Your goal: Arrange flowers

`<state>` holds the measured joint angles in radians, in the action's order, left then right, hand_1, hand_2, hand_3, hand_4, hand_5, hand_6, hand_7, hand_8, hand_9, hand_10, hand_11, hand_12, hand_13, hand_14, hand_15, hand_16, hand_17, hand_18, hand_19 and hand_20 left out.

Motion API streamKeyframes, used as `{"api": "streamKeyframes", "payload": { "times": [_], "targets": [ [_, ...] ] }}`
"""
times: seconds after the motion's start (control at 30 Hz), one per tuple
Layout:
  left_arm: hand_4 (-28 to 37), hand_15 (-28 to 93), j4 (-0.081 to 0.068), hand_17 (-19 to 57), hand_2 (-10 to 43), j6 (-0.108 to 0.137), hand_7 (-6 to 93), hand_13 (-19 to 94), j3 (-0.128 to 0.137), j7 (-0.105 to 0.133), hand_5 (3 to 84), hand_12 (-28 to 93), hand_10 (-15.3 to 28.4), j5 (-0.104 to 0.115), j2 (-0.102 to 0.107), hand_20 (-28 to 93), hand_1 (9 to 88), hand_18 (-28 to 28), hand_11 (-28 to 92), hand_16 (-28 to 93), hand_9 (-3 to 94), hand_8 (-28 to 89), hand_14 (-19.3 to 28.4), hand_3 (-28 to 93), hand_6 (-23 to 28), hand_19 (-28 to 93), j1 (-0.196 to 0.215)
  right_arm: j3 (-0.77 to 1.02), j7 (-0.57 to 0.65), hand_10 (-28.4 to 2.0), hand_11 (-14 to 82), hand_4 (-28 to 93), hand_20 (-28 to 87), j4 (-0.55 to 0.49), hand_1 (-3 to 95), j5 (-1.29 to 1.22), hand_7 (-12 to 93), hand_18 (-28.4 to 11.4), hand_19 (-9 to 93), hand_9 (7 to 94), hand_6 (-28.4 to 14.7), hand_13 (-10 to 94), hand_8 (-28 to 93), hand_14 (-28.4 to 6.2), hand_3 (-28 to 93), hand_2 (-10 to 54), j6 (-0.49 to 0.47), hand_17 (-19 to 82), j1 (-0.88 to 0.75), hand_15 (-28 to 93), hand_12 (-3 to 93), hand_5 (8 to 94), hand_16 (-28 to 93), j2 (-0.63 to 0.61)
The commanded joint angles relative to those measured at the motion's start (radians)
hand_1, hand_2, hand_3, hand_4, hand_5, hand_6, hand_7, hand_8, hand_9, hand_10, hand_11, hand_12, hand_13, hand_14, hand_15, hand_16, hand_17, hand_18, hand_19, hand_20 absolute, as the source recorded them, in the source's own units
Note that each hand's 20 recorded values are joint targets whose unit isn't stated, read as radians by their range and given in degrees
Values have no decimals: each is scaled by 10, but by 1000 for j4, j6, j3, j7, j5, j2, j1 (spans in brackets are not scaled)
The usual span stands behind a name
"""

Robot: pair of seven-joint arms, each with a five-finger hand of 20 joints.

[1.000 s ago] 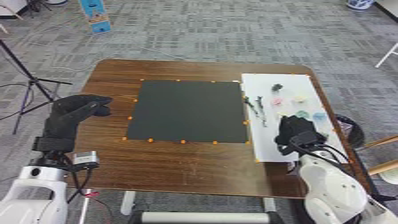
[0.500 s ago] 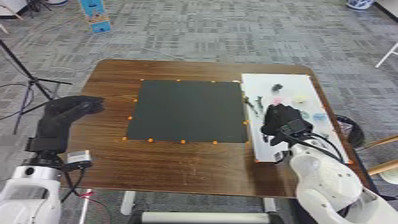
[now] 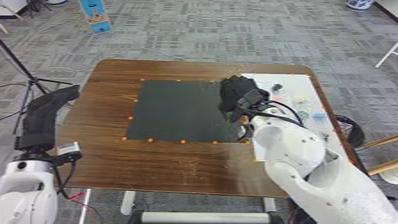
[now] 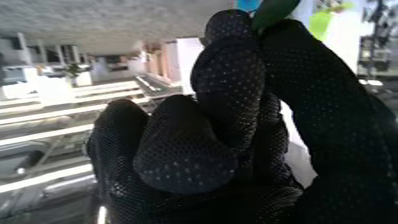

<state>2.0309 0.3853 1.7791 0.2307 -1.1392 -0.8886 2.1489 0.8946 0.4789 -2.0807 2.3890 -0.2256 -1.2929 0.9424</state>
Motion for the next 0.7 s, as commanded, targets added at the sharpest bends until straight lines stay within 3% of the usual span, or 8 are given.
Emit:
{"api": "streamKeyframes", "payload": {
  "times": [0.03,0.23,0.33,0.37,0.47,0.53,0.57,0.7],
  "targets": [
    [-283,67,-39,67,142,45,102,278,-19,-4,486,85,138,31,23,145,149,15,134,-50,481,-77,88,726,42,11,-14,-84,14,-88,410,67,643,68,524,0,264,-140,932,930,-5,937,346,-34,594,-95,-41,702,93,629,348,821,389,154],
    [-283,76,-63,73,142,43,112,288,-47,6,483,88,136,57,12,143,153,28,141,-48,475,-77,91,734,37,16,-31,-147,-27,-88,409,67,645,162,524,15,264,-141,932,931,-5,937,346,-34,594,-95,-75,704,110,630,349,821,388,259],
    [-282,85,-42,88,142,62,126,306,-46,39,490,94,131,99,0,149,187,48,154,-44,478,-77,98,739,30,25,16,-200,3,-88,409,66,647,165,523,8,264,-140,932,932,-5,937,344,-35,595,-95,-71,705,100,631,348,821,388,268],
    [-282,89,-44,94,143,72,133,314,-54,36,494,95,129,109,-4,155,214,57,157,-42,478,-78,103,743,30,30,11,-196,-11,-88,409,66,647,184,523,22,265,-141,932,932,-5,937,344,-34,595,-95,-77,705,95,631,348,821,387,289],
    [-282,101,-55,102,160,91,154,341,-86,39,507,101,129,157,-19,168,258,75,169,-34,485,-79,119,744,26,49,-2,-184,-33,-88,409,65,647,231,524,52,266,-140,932,932,-4,937,344,-34,595,-95,-90,705,81,632,348,821,387,338],
    [-282,106,-69,108,193,97,162,357,-117,52,513,102,130,221,-27,172,265,75,175,-32,496,-86,123,731,24,53,-20,-178,-36,-88,410,64,648,259,524,65,267,-140,932,931,-4,937,344,-34,594,-95,-101,705,77,633,348,820,386,365],
    [-282,106,-71,112,209,103,163,361,-123,55,516,101,132,238,-32,173,268,74,175,-33,499,-87,124,725,24,53,-20,-171,-47,-88,410,66,648,275,523,82,268,-140,932,932,-4,937,344,-34,596,-95,-105,705,72,633,348,820,385,384],
    [-282,109,-86,121,245,113,162,371,-156,61,523,99,133,273,-35,175,270,68,176,-35,510,-90,120,712,26,52,-37,-160,-66,-88,410,65,650,328,523,119,268,-140,932,932,-4,937,344,-34,595,-95,-113,705,67,635,348,820,384,432]
  ]
}}
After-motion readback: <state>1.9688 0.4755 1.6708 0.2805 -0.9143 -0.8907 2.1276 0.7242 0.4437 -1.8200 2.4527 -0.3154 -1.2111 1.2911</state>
